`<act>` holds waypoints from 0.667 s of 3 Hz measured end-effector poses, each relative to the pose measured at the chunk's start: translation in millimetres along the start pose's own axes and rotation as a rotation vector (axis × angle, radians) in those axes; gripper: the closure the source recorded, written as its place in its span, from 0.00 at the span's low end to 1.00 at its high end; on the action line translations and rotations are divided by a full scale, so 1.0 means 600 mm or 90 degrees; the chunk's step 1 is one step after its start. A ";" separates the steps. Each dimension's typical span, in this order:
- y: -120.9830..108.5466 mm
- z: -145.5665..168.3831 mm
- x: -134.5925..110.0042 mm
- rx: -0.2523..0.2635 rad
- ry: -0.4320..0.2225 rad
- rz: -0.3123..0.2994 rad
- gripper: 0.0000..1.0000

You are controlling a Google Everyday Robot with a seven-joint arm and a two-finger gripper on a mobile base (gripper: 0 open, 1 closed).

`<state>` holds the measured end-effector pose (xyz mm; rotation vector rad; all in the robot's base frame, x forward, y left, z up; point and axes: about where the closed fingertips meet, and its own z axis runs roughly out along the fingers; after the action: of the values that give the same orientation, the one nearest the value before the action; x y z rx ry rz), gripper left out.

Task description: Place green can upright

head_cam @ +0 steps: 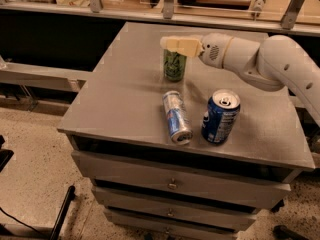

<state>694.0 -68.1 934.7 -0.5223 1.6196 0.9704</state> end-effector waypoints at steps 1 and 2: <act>0.015 -0.005 -0.044 0.014 0.033 -0.065 0.00; 0.033 -0.023 -0.104 0.030 0.073 -0.143 0.00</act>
Offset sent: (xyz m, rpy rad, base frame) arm -0.0107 -0.0304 0.1159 -0.3938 -0.1872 -0.0098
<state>688.5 -77.8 1000.5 -0.7211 1.6404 0.7449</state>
